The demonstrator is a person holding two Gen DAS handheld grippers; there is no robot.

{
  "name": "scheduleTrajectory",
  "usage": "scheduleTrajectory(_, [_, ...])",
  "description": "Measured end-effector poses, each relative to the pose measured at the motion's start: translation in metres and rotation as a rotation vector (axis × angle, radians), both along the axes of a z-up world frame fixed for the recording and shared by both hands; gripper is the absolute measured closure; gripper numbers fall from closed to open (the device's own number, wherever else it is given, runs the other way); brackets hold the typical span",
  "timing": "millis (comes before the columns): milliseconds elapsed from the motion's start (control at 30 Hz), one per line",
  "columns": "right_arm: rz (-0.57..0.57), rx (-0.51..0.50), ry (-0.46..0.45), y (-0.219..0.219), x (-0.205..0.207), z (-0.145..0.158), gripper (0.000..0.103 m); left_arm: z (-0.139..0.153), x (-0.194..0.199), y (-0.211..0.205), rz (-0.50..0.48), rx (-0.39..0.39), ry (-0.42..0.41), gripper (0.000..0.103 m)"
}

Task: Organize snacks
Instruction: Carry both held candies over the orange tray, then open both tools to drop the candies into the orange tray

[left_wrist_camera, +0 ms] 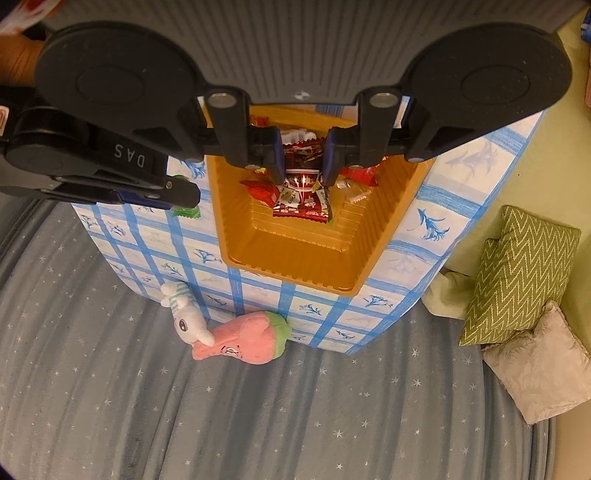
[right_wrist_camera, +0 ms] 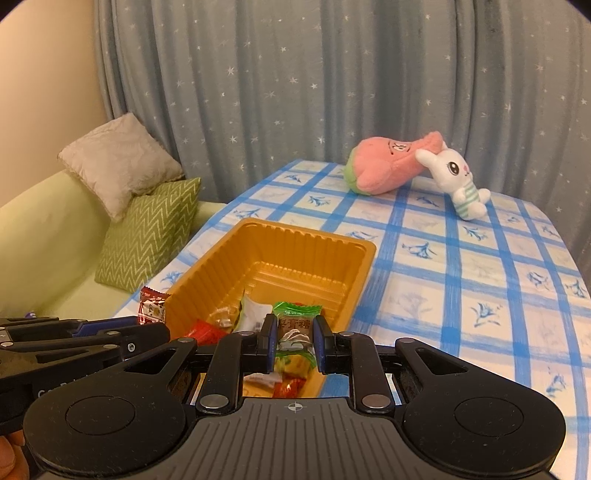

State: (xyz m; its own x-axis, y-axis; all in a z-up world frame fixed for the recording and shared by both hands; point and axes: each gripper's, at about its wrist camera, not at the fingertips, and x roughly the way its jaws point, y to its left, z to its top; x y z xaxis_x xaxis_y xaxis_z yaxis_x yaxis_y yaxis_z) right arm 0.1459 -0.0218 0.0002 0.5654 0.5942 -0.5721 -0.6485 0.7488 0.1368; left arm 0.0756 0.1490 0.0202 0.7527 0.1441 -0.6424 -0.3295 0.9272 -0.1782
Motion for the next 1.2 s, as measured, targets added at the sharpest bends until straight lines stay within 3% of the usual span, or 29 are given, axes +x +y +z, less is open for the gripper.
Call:
scheduleTrajectory(567, [0.051, -0.030, 0.023, 0.048, 0.061, -0.018, 0.083, -0.017, 0.061, 0.038, 0.007, -0.009, 0.038, 0.084])
scheduleTrajectory(1133, [0.048, -0.036, 0.049, 0.065, 0.096, -0.031, 0.083, -0.040, 0.098, 0.055, -0.017, -0.022, 0.082, 0.084])
scheduleTrajectory(1167, [0.048, -0.035, 0.052, 0.065, 0.096, -0.031, 0.083, -0.042, 0.099, 0.056, -0.016, -0.029, 0.082, 0.079])
scheduleTrajectory(1200, [0.049, -0.035, 0.054, 0.065, 0.097, -0.032, 0.083, -0.043, 0.100, 0.058, -0.009, -0.031, 0.084, 0.065])
